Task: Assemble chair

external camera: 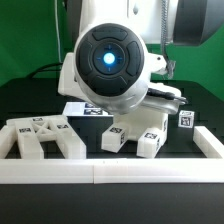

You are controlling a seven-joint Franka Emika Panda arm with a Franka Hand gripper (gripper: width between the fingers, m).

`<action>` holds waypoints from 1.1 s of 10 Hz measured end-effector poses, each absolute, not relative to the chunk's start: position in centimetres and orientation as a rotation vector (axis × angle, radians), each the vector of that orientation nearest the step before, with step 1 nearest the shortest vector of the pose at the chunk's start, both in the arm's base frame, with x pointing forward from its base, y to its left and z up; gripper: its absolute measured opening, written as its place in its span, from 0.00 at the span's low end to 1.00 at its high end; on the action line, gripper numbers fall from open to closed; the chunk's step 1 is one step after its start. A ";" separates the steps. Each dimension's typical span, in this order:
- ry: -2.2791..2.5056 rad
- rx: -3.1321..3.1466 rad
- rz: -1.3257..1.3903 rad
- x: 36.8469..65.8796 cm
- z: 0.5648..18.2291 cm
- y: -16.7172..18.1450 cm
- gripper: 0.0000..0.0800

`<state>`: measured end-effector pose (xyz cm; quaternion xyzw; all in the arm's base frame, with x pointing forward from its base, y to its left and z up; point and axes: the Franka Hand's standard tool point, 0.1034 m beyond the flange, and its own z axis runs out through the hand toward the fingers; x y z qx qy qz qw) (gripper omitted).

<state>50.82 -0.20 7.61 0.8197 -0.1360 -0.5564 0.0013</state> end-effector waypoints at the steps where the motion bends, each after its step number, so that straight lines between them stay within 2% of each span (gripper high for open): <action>1: -0.428 2.575 -1.744 50.8 7.5 -0.2 0.64; 2: -0.409 2.596 -1.713 51.2 7.0 -0.4 0.78; 3: -0.358 2.622 -1.651 51.7 6.4 -0.7 0.80; 6: -0.227 2.766 -1.425 54.3 5.2 -1.6 0.81; 11: -0.114 2.865 -1.378 56.1 6.7 -3.6 0.81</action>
Offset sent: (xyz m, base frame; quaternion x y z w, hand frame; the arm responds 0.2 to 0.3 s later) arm 0.0134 -0.0124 -0.0162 -0.0479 0.1187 -0.0578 0.9901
